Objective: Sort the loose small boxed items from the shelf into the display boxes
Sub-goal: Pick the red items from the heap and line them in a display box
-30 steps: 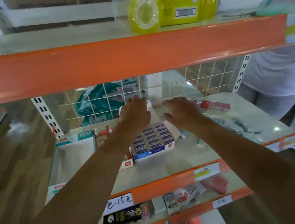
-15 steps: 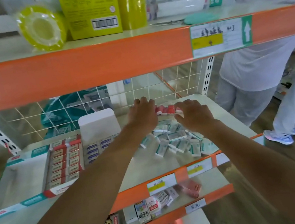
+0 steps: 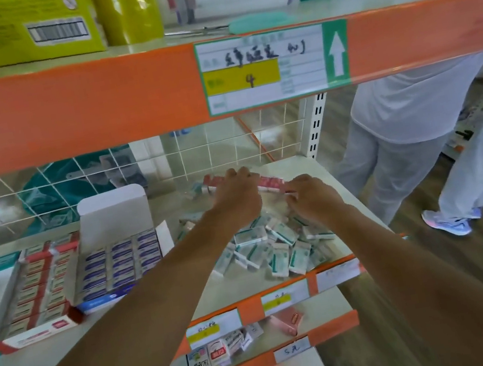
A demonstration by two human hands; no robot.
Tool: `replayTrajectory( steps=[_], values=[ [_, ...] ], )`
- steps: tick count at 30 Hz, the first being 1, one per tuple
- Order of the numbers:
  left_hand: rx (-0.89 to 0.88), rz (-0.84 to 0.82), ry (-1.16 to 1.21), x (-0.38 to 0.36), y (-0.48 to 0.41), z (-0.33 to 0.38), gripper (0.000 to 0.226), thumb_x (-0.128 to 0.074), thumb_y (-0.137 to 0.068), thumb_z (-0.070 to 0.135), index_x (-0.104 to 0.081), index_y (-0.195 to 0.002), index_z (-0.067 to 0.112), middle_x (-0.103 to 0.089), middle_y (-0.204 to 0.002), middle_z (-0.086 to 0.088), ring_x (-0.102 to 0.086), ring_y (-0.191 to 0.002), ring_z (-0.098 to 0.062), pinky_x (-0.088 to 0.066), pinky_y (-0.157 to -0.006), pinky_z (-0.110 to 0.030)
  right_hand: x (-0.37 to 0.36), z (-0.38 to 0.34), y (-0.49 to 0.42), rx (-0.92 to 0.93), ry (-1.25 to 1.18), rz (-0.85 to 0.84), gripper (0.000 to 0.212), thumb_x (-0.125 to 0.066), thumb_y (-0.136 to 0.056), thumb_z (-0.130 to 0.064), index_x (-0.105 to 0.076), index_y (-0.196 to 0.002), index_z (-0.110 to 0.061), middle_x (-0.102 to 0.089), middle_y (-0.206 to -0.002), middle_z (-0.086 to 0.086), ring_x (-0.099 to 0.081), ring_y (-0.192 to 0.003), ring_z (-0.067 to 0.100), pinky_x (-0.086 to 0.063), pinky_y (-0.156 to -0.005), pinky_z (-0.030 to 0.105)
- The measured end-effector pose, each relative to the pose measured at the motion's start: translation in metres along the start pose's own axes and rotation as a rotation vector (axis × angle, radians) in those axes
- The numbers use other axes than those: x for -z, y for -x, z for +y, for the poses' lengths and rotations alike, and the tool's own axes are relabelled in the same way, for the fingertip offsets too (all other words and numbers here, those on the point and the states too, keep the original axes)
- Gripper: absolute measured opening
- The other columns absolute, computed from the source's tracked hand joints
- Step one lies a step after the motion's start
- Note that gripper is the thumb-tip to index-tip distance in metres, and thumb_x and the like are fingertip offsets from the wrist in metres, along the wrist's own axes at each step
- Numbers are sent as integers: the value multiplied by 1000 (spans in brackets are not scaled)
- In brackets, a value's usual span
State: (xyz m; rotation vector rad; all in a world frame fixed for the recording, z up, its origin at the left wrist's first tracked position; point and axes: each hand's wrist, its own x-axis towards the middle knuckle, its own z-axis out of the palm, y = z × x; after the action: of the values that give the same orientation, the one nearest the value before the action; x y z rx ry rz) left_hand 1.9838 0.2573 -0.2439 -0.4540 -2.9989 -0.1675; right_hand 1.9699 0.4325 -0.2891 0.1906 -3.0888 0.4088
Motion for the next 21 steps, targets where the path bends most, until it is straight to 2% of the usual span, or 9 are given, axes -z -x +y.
replayTrajectory(
  steps=[4,10,14,18,21],
  values=[
    [-40,-44,36,-14,-16,25,45,-49,-89,14,-50,-134,19,-50,-130,-5,-42,-118,-26,-38,-98,-39,3,17,0,17,-2,40,30,-41,-98,-34,-68,-97,-21,-66,-102,2,-61,-89,19,-54,-77,35],
    [-69,-105,43,-36,-32,39,38,-51,-86,11,-58,-123,13,-58,-126,-8,-50,-116,-26,-40,-101,-36,10,37,2,-35,-30,8,28,-48,-96,-38,-67,-105,-20,-68,-107,2,-62,-98,24,-53,-82,41],
    [-58,-91,113,-39,-30,38,30,-50,-85,8,-65,-112,11,-63,-114,-10,-56,-108,-26,-44,-94,-34,6,41,2,-75,-100,28,21,-55,-92,-31,-68,-105,-23,-68,-108,-2,-60,-102,22,-51,-84,38],
    [-62,-25,174,-38,-29,41,23,-55,-88,20,-67,-107,15,-67,-104,-7,-59,-98,-24,-50,-89,-38,-2,41,5,-81,-149,118,17,-58,-86,-27,-70,-97,-24,-71,-98,-6,-62,-95,20,-53,-78,36],
    [7,-59,219,-37,-30,45,21,-65,-85,30,-62,-99,15,-61,-100,-7,-56,-95,-23,-51,-85,-38,-6,44,11,-79,-242,153,15,-64,-85,-22,-71,-98,-24,-72,-101,-4,-63,-96,18,-52,-82,35]
  ],
)
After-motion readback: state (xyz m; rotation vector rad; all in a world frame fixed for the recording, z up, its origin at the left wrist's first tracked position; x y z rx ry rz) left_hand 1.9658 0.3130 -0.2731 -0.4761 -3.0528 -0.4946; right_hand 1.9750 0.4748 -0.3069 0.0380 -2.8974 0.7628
